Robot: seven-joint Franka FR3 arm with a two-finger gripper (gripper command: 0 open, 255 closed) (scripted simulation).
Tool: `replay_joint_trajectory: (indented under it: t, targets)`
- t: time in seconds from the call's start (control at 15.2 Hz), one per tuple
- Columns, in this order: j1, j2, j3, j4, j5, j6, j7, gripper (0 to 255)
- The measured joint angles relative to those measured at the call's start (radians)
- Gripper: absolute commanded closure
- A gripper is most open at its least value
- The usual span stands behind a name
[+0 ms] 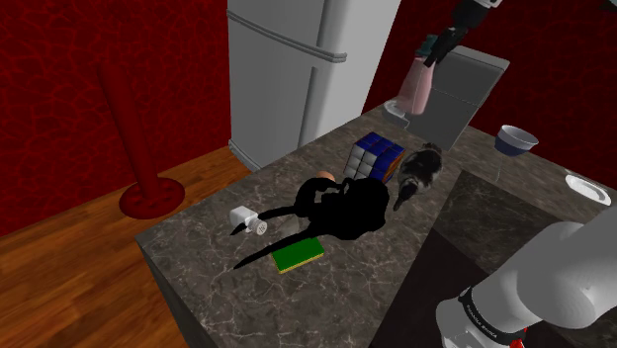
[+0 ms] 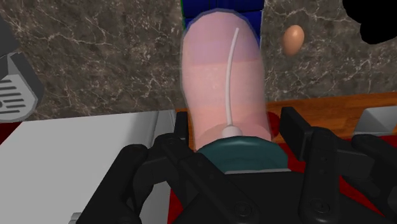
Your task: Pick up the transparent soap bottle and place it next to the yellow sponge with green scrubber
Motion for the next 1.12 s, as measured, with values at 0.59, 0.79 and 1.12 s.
replay_joint_trajectory:
  t: [0.59, 0.79, 1.12]
  targets:
    - [0.059, -0.216, 0.171, -0.243, -0.076, 0.045, 0.241, 255]
    - [0.076, -0.269, 0.230, -0.294, -0.081, 0.043, 0.318, 255]
    - [0.106, -0.326, 0.327, -0.341, -0.074, 0.031, 0.441, 255]
